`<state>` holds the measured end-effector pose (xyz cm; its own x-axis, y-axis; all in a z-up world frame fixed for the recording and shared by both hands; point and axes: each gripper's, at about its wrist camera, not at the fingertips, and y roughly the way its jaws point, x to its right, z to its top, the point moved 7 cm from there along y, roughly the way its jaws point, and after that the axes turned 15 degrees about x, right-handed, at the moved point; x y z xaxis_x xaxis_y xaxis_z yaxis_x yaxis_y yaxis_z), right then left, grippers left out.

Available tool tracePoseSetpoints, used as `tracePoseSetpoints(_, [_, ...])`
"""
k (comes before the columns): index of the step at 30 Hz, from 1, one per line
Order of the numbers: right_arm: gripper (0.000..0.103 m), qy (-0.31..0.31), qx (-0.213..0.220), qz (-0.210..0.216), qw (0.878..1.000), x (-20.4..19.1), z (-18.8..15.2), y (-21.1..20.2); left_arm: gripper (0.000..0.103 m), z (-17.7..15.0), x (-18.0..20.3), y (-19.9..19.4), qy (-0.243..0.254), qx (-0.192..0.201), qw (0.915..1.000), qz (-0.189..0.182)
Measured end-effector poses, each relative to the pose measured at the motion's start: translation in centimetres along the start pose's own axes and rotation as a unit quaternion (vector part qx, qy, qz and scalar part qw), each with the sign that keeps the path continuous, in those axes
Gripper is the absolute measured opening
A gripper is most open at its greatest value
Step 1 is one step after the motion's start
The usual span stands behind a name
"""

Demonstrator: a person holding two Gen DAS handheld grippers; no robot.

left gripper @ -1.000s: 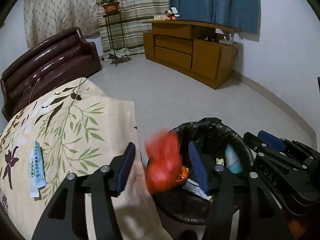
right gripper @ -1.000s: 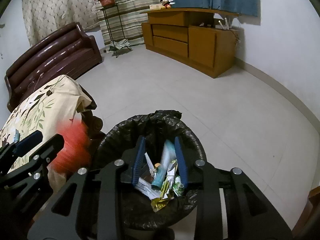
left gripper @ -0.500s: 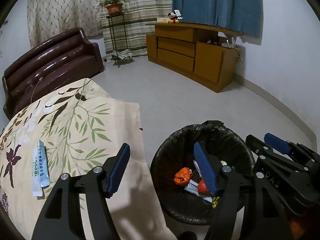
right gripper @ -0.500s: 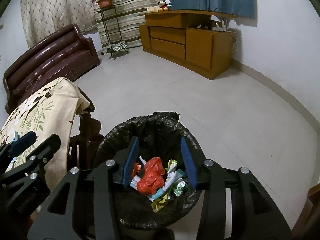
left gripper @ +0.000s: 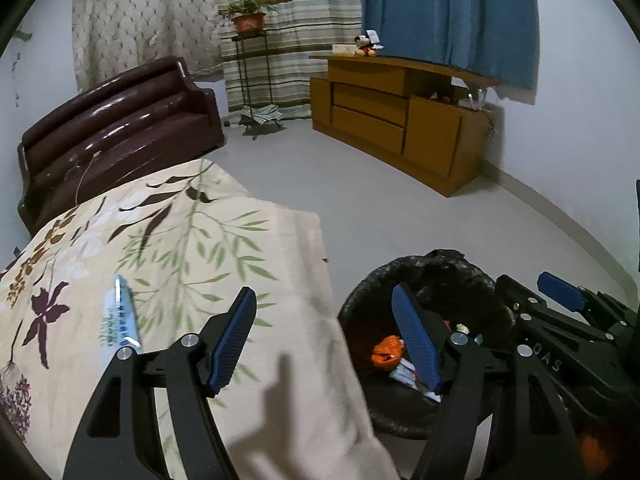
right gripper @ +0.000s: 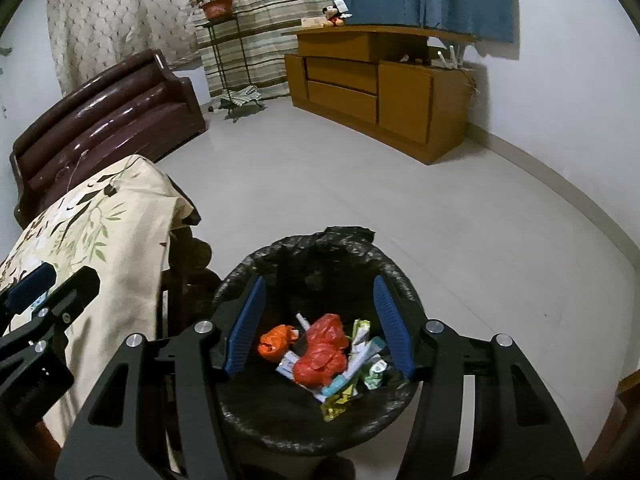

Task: Collect trash
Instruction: 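Move both open grippers back over the two tubes on the bed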

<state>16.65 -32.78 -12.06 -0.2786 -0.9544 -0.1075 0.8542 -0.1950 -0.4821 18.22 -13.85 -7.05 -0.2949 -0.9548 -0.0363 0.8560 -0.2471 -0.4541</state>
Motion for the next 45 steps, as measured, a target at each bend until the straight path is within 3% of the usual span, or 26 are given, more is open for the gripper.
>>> tracePoseSetpoints(19, [0.056, -0.046, -0.003, 0.066, 0.997, -9.9, 0.0, -1.4, 0.069, -1.6, -10.9, -4.0, -0.039, -0.001, 0.9960, 0.080])
tracePoseSetpoints(35, [0.056, -0.107, -0.019, 0.144, 0.984, -21.9, -1.2, -1.9, 0.069, -4.6, -22.5, -7.9, -0.092, -0.012, 0.9815, 0.167])
tracePoseSetpoints(45, [0.056, -0.142, -0.032, 0.176, 0.974, -27.7, -2.5, -1.6, 0.069, -6.3, -27.2, -9.3, -0.118, -0.018, 0.9727, 0.199])
